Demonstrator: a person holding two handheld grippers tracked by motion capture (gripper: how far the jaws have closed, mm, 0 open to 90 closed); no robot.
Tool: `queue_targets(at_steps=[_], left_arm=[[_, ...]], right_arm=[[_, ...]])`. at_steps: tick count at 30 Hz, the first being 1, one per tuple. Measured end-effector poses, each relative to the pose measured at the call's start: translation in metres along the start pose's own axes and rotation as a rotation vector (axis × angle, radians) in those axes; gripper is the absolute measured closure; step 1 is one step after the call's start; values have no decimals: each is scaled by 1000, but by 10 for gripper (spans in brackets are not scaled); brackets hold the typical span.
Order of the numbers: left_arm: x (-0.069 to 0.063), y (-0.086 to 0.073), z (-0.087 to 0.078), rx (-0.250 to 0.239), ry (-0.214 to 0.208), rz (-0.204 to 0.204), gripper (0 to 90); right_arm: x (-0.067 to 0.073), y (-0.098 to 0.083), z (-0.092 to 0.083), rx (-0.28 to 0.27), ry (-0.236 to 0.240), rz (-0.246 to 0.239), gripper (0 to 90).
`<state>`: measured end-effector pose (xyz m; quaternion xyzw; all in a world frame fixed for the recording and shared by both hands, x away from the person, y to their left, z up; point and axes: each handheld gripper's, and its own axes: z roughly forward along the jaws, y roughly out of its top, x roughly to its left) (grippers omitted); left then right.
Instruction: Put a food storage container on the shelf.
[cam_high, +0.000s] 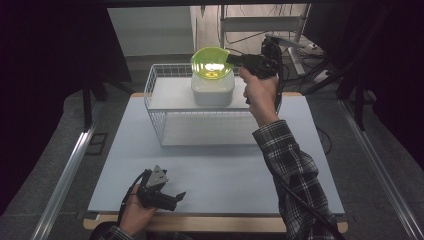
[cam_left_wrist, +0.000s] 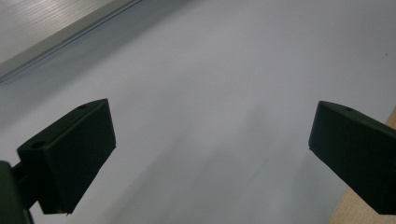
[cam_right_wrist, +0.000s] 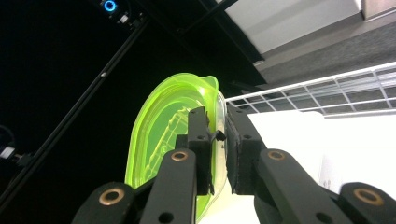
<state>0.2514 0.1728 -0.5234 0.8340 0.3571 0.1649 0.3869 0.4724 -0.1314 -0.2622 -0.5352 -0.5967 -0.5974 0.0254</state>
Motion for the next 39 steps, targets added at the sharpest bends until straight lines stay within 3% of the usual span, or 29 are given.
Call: queue_targets(at_steps=[8,12,18,32,39], left_arm=[[-1,0,1,6,-2,8,4],[-1,0,1,8,-3,10,4],[-1,0,1,13,-4,15,5],[-1,0,1,13,-3,13,5],[-2,0,2,16,-2,10,5]], right_arm=[[-3,0,6,-8,-28,25,793],[-3,0,8,-17,-64,6,702],[-8,2,8,-6,-66,3,699],[-8,1,-3,31,-33,-110,414],[-13,-4,-17,50,-10,-163,361]])
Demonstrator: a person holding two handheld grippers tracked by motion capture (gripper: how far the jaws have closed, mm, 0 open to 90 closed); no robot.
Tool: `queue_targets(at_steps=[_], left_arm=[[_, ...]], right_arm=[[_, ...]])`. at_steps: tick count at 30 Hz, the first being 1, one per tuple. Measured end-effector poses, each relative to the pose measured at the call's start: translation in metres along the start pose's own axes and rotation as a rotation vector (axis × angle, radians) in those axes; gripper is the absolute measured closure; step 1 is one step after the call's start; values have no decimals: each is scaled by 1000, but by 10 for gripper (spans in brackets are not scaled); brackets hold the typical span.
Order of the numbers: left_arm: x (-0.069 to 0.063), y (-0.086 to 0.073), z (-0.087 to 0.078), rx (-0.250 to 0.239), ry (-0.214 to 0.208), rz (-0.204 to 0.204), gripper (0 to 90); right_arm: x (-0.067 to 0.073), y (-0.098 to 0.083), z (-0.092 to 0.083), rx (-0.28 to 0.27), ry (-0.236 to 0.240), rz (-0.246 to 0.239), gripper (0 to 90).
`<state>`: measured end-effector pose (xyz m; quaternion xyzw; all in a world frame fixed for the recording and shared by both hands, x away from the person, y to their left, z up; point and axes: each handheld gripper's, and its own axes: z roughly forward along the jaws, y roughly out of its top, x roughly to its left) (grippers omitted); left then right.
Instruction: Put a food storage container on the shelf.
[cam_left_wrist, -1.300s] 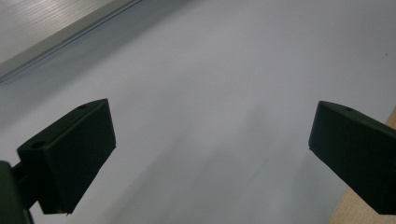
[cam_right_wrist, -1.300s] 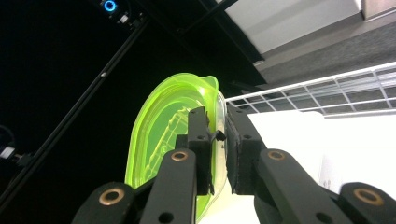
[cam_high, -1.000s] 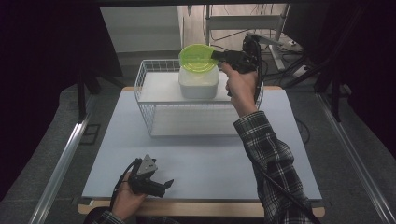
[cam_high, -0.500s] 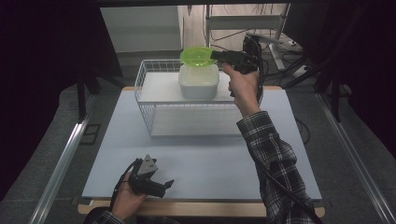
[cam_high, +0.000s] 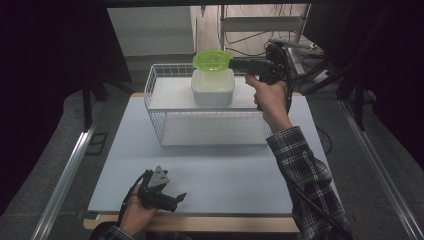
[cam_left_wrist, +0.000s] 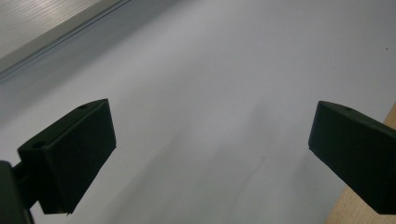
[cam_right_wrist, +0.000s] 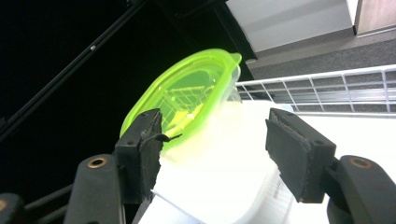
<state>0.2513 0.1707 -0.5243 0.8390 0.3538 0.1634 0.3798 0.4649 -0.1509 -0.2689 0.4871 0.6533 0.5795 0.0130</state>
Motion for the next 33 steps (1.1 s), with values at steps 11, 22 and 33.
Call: queue_targets(at_steps=[11,22,33], left_arm=[[1,0,1,4,3,2,5],[1,0,1,1,2,2,5],[1,0,0,-5,-4,2,5]], right_arm=[[-13,-22,-15,48,9,-72,324],[-18,-50,-25,97,-9,-202,243],[-16,-89,-31,119,-15,-334,145]])
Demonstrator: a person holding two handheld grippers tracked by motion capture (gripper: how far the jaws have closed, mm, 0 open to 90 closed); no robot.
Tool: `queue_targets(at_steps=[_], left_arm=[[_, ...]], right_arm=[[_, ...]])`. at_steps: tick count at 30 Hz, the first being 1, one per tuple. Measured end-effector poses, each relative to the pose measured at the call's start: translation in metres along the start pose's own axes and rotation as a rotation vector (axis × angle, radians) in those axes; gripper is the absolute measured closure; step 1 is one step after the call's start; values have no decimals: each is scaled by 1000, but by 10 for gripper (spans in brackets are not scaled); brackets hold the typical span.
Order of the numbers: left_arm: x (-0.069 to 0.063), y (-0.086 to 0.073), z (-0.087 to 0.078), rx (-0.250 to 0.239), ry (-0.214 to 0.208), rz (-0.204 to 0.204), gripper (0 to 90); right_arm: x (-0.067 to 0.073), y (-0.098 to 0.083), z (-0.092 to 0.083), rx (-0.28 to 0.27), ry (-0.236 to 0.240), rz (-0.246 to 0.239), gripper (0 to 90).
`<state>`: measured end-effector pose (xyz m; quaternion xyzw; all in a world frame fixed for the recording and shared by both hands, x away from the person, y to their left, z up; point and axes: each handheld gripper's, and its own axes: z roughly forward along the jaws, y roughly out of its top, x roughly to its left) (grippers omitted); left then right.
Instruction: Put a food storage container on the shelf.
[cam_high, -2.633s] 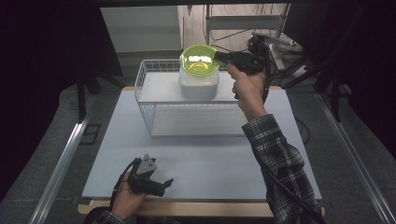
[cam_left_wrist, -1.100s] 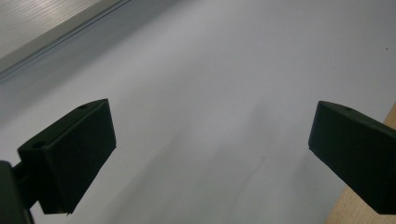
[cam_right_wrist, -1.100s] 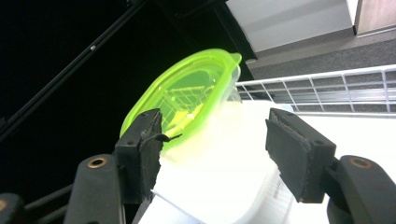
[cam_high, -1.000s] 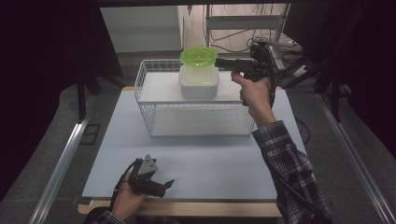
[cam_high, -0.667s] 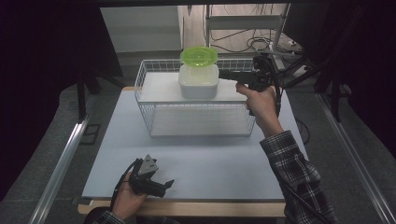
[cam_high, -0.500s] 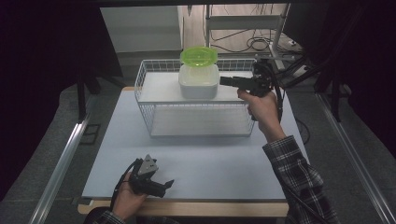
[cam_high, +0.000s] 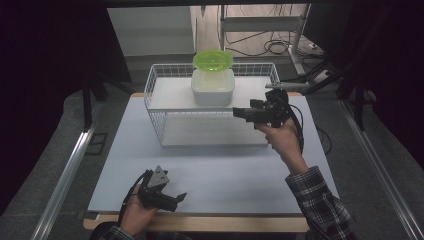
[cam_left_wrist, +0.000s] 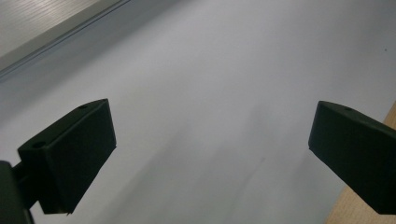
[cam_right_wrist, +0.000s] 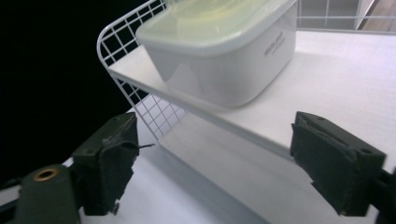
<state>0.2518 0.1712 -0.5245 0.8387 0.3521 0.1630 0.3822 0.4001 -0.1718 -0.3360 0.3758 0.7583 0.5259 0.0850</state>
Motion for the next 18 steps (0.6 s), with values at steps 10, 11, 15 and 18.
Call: queue_targets(at_steps=[10,11,15,18], left_arm=[[2,1,-3,-13,-44,-54,12],[3,1,-3,-13,-44,-54,12],[2,1,-2,-13,-42,-54,12],[2,0,-2,-11,-40,-44,11]], right_arm=[[-1,-46,-7,-5,-22,-63,77],[-1,-52,-7,0,-23,-64,64],[-2,-72,-7,39,-44,-116,23],[-3,-88,-6,52,-57,-149,22]])
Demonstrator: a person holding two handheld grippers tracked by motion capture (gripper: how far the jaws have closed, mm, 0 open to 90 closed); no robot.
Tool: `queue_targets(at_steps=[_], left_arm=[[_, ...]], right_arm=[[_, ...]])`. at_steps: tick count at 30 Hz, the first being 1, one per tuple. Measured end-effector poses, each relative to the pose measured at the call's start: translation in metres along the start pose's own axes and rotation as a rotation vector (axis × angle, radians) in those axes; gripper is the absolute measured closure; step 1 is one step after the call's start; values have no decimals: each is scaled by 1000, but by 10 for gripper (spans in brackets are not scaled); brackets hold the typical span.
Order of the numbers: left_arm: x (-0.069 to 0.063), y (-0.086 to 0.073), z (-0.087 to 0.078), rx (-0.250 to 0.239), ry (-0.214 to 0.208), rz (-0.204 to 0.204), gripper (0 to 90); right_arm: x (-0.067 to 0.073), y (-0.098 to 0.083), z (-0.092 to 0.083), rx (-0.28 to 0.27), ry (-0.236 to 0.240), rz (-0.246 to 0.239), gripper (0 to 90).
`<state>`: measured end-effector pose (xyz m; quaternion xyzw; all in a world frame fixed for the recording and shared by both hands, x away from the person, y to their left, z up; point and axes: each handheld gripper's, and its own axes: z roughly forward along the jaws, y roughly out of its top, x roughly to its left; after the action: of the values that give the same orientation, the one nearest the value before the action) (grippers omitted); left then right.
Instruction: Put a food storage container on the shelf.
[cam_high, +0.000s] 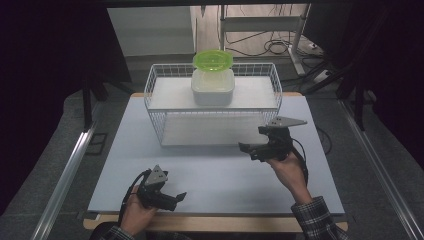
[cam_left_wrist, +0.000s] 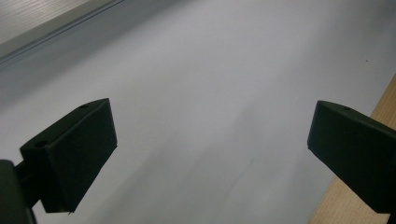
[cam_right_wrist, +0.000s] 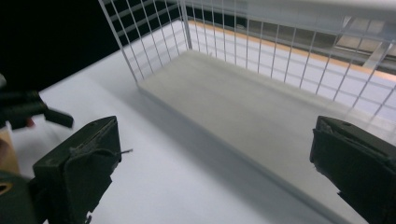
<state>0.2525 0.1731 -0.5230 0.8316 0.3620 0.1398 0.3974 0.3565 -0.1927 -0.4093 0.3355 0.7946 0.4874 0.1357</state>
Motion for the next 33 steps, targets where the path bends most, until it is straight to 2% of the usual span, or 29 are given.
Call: queue_targets(at_steps=[7,12,21,26,30,33], left_arm=[[-1,0,0,-6,11,27,8],[-1,0,0,-10,11,26,5],[0,0,1,-7,12,20,0],[-1,0,0,-6,9,26,0],[-2,-1,1,-7,10,39,0],[-2,-1,1,-9,15,44,0]], right_arm=[[3,-31,0,18,-4,-21,26],[5,-54,-2,37,-26,-36,26],[4,-88,1,83,-63,-20,26],[5,-100,6,128,-56,-11,26],[6,-105,14,172,-72,-57,26],[6,-108,18,198,-72,-60,26]])
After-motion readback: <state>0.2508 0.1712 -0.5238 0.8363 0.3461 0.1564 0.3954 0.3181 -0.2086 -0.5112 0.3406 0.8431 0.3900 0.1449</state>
